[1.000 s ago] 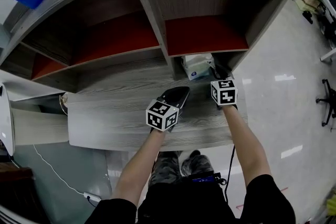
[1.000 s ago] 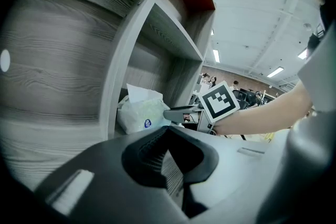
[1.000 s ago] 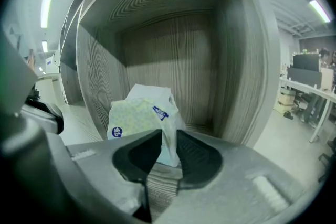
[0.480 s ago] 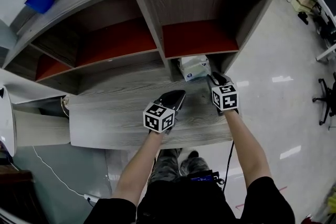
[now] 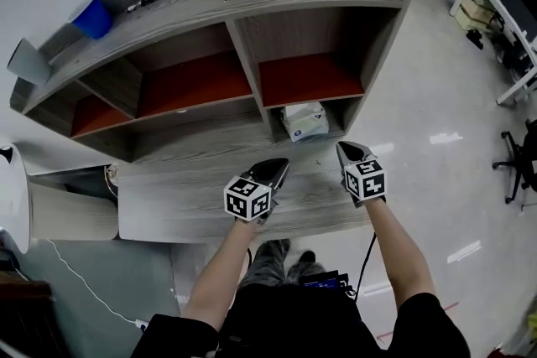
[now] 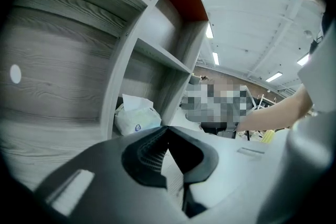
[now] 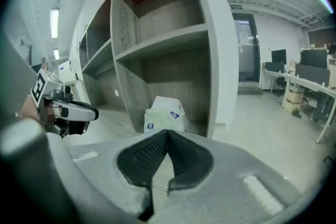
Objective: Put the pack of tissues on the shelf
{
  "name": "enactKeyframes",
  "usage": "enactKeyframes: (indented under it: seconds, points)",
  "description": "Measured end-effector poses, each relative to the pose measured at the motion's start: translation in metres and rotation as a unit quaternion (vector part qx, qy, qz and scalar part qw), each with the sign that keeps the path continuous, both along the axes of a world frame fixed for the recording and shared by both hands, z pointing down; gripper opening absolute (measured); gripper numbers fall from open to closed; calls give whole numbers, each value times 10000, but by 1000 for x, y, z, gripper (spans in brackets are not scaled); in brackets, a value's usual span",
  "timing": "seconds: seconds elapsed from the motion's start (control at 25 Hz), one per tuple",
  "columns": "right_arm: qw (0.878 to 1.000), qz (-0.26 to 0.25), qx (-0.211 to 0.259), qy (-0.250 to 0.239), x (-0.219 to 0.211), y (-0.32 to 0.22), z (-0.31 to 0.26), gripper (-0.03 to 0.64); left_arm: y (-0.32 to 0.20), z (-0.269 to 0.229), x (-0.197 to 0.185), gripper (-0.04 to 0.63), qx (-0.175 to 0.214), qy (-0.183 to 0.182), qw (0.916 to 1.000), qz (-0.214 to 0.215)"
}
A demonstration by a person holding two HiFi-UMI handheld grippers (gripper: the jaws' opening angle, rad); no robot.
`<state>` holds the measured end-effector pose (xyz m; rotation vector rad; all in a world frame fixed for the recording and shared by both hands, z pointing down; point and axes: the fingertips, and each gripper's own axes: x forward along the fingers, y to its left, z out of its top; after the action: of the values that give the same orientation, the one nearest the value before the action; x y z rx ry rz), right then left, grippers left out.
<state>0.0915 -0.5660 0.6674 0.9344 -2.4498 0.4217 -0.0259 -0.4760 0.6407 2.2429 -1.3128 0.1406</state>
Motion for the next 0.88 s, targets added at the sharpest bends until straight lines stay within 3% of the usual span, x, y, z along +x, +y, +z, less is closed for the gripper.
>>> enactKeyframes:
  seconds: [0.48,0.88]
  points:
    - [9998,-176,24,-42,21,48,-52,3,27,-36,7,0,130,87,9997,199]
    - [9988,-54,-68,-478,7,82,-70,4,47,-45,14,0,213,274,9990,283]
